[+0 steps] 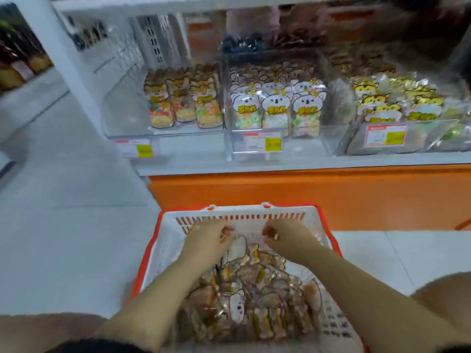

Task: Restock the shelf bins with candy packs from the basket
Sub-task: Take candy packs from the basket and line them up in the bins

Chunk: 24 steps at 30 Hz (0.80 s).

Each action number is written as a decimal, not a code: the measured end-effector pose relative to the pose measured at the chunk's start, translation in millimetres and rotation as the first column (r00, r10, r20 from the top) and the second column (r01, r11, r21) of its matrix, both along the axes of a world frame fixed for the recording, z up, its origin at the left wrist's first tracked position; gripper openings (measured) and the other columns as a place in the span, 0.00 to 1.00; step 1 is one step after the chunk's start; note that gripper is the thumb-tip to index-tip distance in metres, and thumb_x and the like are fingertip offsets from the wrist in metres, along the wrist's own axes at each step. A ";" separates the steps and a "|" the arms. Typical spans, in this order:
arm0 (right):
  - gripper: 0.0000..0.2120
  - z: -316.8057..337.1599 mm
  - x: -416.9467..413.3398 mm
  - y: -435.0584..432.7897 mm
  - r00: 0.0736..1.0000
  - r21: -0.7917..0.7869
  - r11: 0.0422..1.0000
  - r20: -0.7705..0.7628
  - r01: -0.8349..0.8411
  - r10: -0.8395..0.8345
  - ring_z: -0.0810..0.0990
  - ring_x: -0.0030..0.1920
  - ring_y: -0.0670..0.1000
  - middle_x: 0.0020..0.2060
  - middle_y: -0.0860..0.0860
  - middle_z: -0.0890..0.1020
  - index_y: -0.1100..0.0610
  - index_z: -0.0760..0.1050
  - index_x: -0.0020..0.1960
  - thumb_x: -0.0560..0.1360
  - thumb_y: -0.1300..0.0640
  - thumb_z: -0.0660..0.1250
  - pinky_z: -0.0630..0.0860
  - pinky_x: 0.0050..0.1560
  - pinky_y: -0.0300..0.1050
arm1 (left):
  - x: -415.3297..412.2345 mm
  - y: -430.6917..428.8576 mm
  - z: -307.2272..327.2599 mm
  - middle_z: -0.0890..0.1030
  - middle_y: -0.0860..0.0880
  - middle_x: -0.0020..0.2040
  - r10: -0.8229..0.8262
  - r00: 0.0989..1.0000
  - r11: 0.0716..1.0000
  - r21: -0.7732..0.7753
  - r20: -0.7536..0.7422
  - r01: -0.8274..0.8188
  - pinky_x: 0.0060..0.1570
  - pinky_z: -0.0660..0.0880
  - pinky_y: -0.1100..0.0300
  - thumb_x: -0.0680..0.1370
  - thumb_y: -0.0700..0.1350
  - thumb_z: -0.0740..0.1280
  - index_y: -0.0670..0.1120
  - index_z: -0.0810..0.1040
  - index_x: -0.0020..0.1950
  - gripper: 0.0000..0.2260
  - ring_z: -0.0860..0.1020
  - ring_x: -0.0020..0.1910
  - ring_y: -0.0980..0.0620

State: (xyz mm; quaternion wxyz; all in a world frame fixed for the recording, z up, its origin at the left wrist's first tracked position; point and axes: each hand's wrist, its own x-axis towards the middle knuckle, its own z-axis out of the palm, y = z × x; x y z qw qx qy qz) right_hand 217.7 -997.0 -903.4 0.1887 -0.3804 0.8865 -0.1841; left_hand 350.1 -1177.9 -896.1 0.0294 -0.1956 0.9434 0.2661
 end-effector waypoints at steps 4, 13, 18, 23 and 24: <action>0.10 -46.6 20.7 -3.2 0.982 0.147 0.988 0.185 -0.049 0.021 0.79 0.49 0.49 0.48 0.48 0.81 0.54 0.79 0.56 0.77 0.52 0.67 0.78 0.52 0.43 | 40.5 -23.8 -47.0 0.77 0.50 0.63 0.010 0.937 1.000 -0.007 0.350 -0.008 0.60 0.76 0.49 0.79 0.52 0.65 0.57 0.75 0.63 0.13 0.74 0.64 0.46; 0.32 -130.4 36.4 33.9 0.929 0.580 0.775 0.371 -0.249 0.020 0.75 0.63 0.56 0.68 0.54 0.73 0.54 0.64 0.73 0.72 0.53 0.71 0.77 0.60 0.51 | 59.3 -7.1 -82.2 0.57 0.47 0.78 -0.133 0.758 0.990 0.043 0.639 0.137 0.71 0.66 0.43 0.78 0.53 0.69 0.58 0.66 0.76 0.27 0.61 0.75 0.38; 0.38 -149.3 48.3 41.6 0.921 0.536 0.813 0.389 -0.225 -0.001 0.75 0.64 0.56 0.69 0.54 0.72 0.51 0.61 0.75 0.69 0.52 0.73 0.78 0.58 0.51 | 55.7 -4.4 -82.7 0.59 0.48 0.74 -0.097 0.755 0.993 0.015 0.648 0.115 0.69 0.67 0.42 0.78 0.50 0.68 0.61 0.68 0.74 0.25 0.63 0.72 0.39; 0.33 -146.5 68.0 28.2 0.927 0.500 0.821 0.365 -0.274 0.087 0.75 0.61 0.56 0.65 0.52 0.73 0.50 0.64 0.70 0.69 0.43 0.72 0.75 0.52 0.48 | 53.4 -3.9 -87.6 0.59 0.48 0.71 -0.078 0.760 0.995 0.002 0.645 0.100 0.71 0.64 0.38 0.77 0.50 0.68 0.61 0.69 0.72 0.24 0.55 0.74 0.39; 0.32 -144.3 73.5 24.3 0.929 0.502 0.821 0.359 -0.272 0.088 0.75 0.60 0.55 0.63 0.52 0.72 0.50 0.66 0.68 0.69 0.41 0.72 0.74 0.50 0.48 | 53.2 -3.8 -88.5 0.59 0.48 0.71 -0.076 0.760 0.995 -0.001 0.645 0.101 0.71 0.64 0.38 0.77 0.50 0.68 0.61 0.69 0.72 0.24 0.56 0.74 0.39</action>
